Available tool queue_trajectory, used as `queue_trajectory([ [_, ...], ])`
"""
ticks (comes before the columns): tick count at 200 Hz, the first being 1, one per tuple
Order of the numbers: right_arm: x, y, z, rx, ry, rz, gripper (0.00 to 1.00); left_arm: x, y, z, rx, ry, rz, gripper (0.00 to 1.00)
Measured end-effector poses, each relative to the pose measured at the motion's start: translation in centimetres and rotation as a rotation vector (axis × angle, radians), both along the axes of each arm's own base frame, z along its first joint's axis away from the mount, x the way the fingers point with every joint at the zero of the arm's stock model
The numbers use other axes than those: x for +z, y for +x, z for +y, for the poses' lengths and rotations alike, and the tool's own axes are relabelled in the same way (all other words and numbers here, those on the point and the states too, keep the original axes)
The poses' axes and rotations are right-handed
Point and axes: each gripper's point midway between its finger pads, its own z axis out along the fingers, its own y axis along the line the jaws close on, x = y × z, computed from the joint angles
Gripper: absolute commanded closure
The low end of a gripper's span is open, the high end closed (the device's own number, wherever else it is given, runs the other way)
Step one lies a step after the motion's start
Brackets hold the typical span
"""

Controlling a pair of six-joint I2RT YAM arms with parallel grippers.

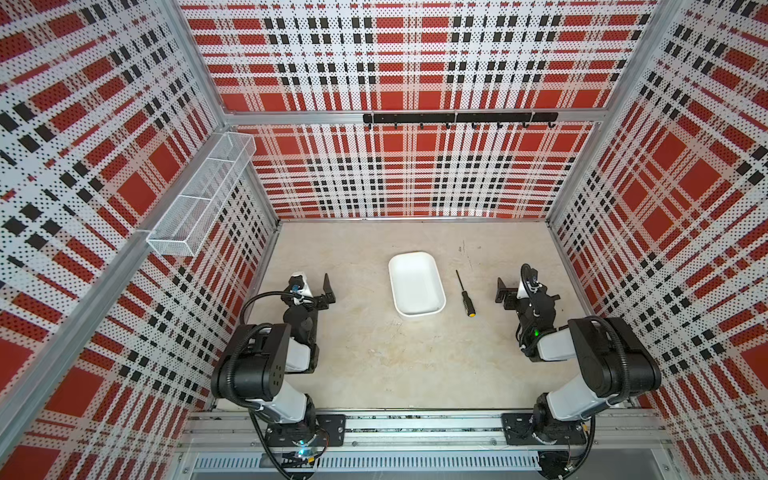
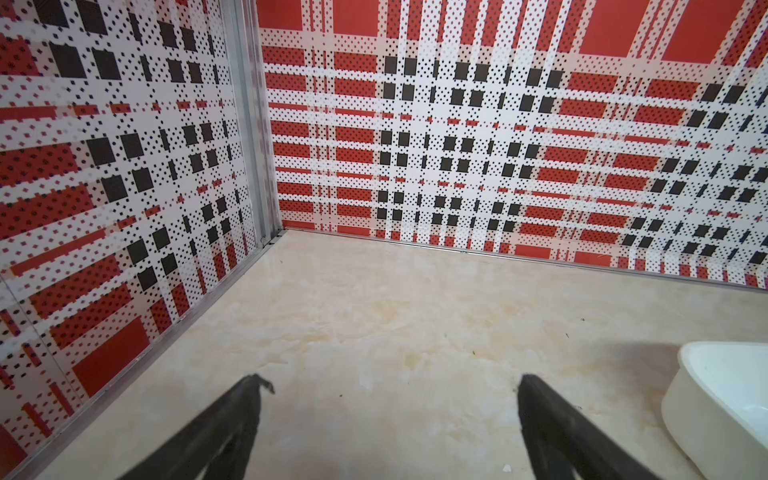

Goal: Put the screwdriver in the bin
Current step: 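Reach the right gripper down over the black-and-yellow screwdriver handle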

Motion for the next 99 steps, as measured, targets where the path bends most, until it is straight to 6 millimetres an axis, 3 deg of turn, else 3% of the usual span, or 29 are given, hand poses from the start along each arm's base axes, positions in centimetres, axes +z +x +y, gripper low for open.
queue_trajectory([
  [99,0.03,0.0,-0.03,-0.002,0.0,-0.001,0.0,0.01,0.05,-0.4,-0.031,0.002,0.0,0.02],
])
